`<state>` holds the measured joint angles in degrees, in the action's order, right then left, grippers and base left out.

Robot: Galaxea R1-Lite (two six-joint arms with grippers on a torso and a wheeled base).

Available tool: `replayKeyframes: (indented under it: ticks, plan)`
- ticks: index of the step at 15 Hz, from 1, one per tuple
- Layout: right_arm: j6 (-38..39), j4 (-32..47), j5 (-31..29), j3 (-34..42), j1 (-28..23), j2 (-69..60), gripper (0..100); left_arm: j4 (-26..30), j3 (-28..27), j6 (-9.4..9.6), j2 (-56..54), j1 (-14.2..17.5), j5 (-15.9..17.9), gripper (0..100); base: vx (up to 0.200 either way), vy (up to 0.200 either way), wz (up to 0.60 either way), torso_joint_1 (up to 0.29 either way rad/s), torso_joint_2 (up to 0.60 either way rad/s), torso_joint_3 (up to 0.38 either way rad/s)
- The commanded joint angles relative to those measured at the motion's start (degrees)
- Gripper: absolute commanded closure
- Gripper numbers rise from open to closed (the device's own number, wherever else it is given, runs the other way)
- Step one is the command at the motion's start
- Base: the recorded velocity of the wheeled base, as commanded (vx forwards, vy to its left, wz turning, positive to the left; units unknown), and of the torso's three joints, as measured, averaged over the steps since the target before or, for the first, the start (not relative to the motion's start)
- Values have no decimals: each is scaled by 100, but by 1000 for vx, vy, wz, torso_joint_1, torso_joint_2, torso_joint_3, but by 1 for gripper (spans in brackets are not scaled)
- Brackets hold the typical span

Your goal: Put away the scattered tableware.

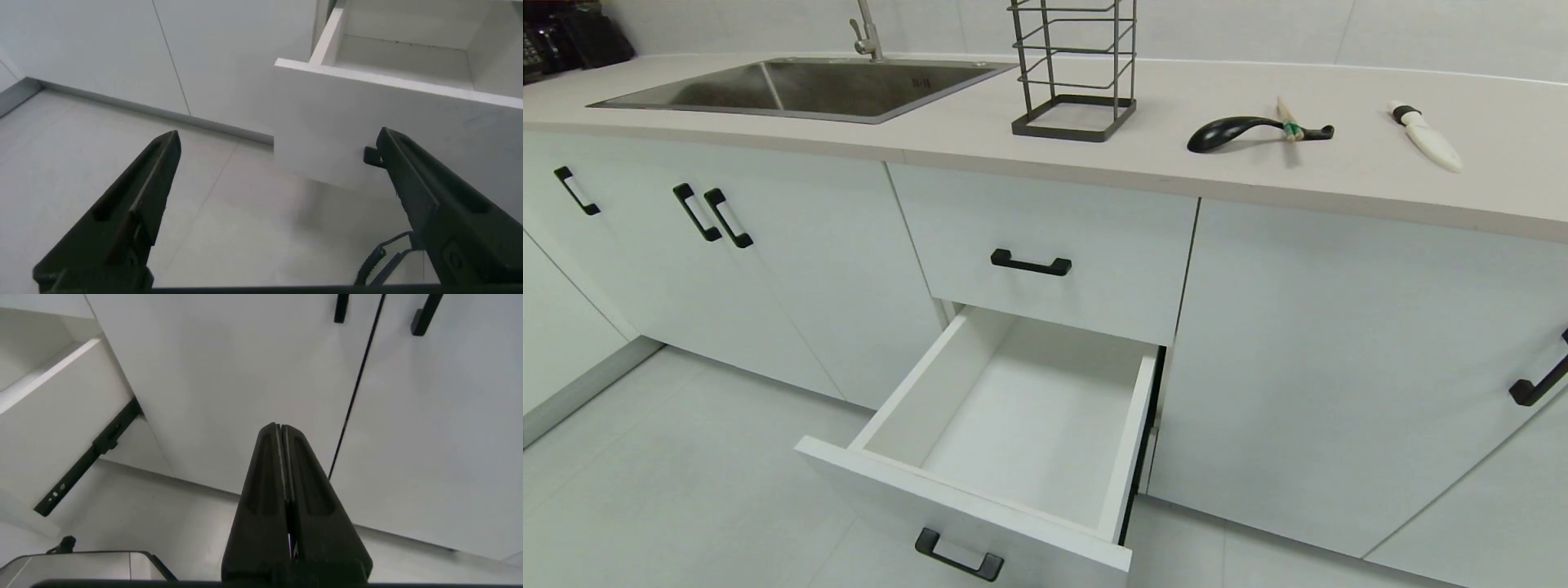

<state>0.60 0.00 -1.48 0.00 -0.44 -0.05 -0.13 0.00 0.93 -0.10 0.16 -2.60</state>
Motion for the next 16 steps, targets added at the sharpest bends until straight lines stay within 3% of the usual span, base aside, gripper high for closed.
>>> replayKeyframes:
  ticks: [1, 8, 10, 12, 16]
  plan:
    - [2, 0, -2, 0, 0, 5, 100, -4, 0, 4, 10, 2, -4, 0, 200, 0, 0, 7, -7, 2]
    - [-16, 0, -2, 0, 0, 5, 100, 5, 0, -22, 10, 2, 22, 0, 0, 0, 0, 0, 0, 0]
    - [-16, 0, -2, 0, 0, 5, 100, 5, 0, -163, 10, 2, 22, 0, 0, 0, 0, 0, 0, 0]
    - [-7, 0, -2, 0, 0, 5, 100, 5, 0, -172, 10, 2, 22, 0, 0, 0, 0, 0, 0, 0]
    - [2, 0, 7, 0, 0, 5, 100, 5, 0, -181, 10, 2, 22, 0, 0, 0, 0, 199, -99, -67]
